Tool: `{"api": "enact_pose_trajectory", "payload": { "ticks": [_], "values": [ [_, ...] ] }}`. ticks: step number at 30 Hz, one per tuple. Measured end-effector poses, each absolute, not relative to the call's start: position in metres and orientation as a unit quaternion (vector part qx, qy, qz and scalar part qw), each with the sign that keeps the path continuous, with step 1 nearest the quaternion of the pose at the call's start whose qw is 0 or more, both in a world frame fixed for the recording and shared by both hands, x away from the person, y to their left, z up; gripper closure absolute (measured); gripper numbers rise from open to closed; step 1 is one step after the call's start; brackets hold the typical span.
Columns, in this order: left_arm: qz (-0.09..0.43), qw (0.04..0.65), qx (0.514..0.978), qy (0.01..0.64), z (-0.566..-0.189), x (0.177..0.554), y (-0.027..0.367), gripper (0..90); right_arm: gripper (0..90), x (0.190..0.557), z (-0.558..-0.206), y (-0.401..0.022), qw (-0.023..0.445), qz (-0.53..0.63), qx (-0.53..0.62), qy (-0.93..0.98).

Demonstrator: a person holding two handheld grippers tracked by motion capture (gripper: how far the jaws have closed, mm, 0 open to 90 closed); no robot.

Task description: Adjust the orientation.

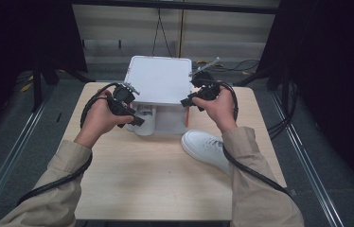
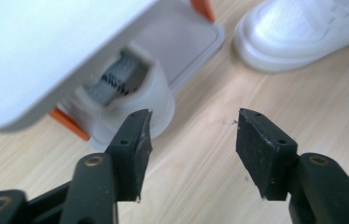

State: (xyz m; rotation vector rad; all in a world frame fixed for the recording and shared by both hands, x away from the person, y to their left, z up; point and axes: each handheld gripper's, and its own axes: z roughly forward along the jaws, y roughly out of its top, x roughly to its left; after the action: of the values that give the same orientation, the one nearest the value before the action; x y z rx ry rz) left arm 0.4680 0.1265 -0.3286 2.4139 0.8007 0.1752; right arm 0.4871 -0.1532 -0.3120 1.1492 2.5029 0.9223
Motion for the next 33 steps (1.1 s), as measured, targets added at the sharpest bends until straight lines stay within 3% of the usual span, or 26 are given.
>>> {"api": "enact_pose_trajectory", "payload": {
  "ticks": [10, 33],
  "values": [
    [0.076, 0.321, 0.895, 0.300, -0.302, 0.482, 0.120, 31.2, 39.6, 0.460, -0.326, -0.182, 0.087, 0.301, 0.412, 0.856],
    [0.084, 0.351, 0.863, 0.354, -0.319, 0.542, 0.106, 27.6, 33.7, 0.417, -0.349, -0.217, 0.081, 0.293, 0.400, 0.865]
  ]
}}
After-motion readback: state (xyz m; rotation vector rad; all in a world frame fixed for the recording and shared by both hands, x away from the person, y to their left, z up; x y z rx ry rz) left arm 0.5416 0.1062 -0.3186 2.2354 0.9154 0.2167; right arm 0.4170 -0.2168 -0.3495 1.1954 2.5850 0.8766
